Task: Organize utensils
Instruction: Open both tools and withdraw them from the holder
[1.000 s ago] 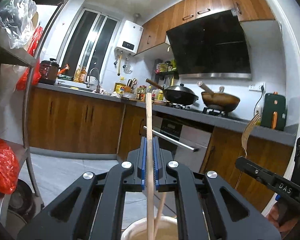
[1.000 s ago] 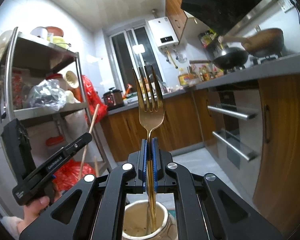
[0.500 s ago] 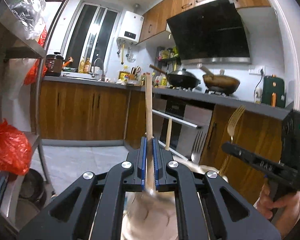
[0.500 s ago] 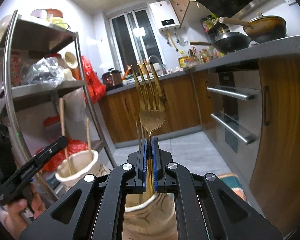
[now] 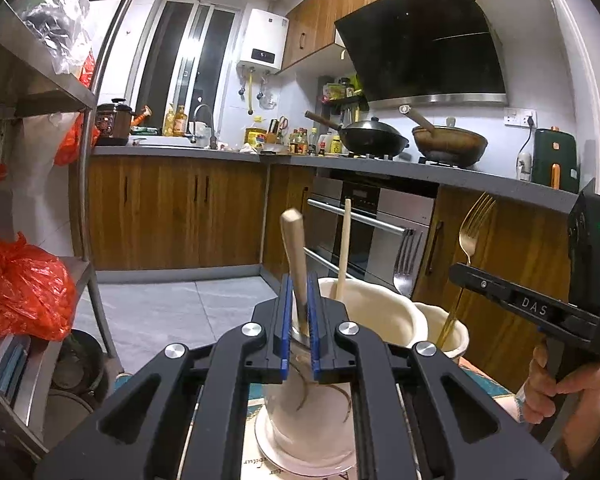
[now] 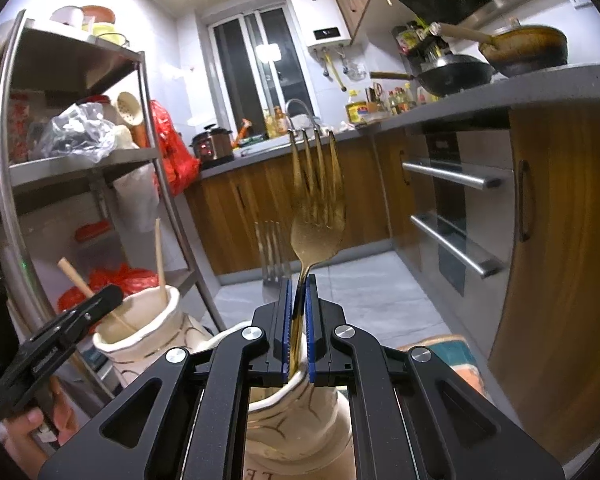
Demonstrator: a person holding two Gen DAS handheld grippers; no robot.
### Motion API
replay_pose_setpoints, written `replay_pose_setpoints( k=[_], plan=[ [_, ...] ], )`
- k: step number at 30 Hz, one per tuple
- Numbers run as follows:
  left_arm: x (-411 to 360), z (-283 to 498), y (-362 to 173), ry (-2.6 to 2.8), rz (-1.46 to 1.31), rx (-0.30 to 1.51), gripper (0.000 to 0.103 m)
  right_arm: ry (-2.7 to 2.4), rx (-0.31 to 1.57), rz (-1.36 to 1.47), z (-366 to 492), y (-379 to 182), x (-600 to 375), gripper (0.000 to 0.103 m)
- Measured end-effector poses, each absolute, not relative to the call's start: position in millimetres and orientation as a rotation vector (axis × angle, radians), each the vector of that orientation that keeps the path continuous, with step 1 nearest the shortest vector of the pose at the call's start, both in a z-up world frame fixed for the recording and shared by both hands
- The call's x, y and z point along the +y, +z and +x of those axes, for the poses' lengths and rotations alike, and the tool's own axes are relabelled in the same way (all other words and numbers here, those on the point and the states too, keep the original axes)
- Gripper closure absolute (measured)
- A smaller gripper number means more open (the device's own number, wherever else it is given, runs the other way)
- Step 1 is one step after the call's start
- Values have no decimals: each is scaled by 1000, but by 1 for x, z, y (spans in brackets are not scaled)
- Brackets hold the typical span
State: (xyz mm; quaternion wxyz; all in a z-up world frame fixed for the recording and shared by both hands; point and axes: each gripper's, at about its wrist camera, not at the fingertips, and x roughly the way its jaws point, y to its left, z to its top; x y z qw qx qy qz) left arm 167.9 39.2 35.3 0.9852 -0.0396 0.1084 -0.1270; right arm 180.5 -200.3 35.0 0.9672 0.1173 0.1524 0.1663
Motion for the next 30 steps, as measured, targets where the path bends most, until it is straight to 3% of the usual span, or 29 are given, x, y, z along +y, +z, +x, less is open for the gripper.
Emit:
replay_pose_setpoints(
  k=[6, 8, 10, 12, 14, 17, 21, 30],
  plan=[
    [40, 165, 37, -241, -66, 199, 91, 332, 309, 238, 181, 34, -203, 95],
    [40, 164, 37, -231, -66, 197, 69, 327, 310, 238, 181, 35, -203, 91],
    [41, 162, 39, -223, -73, 184, 65, 325, 318, 241, 181, 34, -204, 87],
    [41, 160, 41, -214, -72, 175, 59, 326, 328, 248, 179, 34, -206, 75],
    [42, 156, 41, -194, -72, 164, 41, 325, 331, 253, 174, 35, -208, 61],
    [42, 148, 42, -175, -67, 154, 32, 326, 344, 243, 164, 36, -211, 46],
    [44, 133, 41, -140, -65, 154, 7, 314, 359, 268, 146, 35, -224, 14],
    [44, 92, 25, -128, -67, 227, 5, 229, 402, 280, 104, 20, -253, 7]
  ],
)
